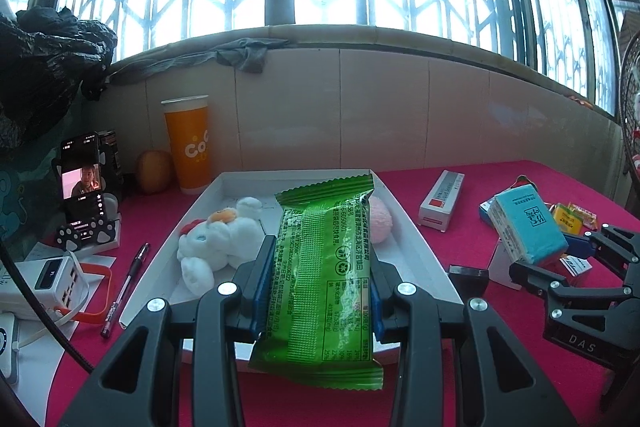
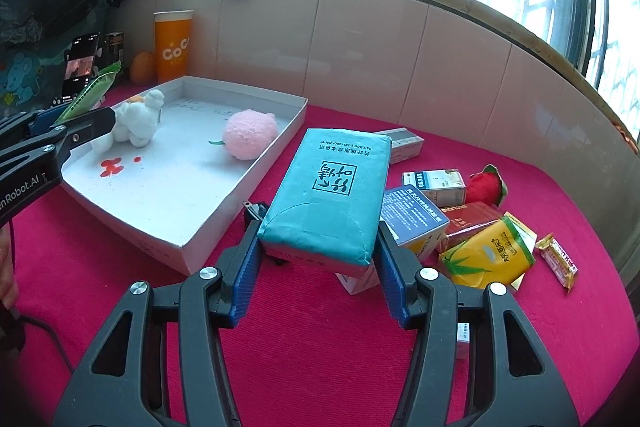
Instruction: Organize objects
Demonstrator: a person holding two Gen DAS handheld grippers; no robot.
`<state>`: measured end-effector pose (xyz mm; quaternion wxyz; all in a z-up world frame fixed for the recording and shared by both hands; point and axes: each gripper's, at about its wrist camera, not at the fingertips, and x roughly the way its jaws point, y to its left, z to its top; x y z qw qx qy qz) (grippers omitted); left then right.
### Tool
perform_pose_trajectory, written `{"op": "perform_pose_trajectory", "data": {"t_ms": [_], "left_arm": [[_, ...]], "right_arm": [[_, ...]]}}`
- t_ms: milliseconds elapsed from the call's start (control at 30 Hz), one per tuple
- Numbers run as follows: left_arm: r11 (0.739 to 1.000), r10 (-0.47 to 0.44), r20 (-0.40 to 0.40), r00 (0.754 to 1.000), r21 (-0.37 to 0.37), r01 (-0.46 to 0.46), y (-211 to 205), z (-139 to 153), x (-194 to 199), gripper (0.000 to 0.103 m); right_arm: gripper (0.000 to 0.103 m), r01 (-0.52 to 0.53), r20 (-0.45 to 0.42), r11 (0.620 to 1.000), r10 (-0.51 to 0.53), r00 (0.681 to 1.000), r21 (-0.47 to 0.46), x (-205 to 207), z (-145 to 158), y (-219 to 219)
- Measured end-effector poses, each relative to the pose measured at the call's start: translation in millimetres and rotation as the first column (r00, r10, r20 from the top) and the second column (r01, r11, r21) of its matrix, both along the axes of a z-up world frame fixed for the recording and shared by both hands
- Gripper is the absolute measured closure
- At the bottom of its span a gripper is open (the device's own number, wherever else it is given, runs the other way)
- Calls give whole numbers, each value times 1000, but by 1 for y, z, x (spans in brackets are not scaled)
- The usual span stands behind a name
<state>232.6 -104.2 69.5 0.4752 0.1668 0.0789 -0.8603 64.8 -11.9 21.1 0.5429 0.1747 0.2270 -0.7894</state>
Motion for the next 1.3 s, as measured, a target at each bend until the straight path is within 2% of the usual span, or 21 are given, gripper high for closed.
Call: {"op": "perform_pose_trajectory", "data": {"t_ms": [233, 567, 867, 1300], "left_arm": [[1000, -1, 3, 1000, 2, 1, -1, 0, 0, 65], [1000, -2, 4, 1000, 0, 2, -1, 0, 0, 65], [1000, 16, 15, 1000, -10, -16, -7, 0, 4, 65], [998, 49, 71, 996, -39, -46, -23, 3, 2, 65]], "right_arm": [[49, 26, 43, 1000, -25, 999, -10, -10, 1, 3], [50, 11, 41, 999, -10, 999, -35, -7, 3, 7], [50, -37, 22, 998, 38, 999, -57, 10, 13, -4], [49, -121, 16, 990, 123, 992, -77, 37, 33, -38]]}}
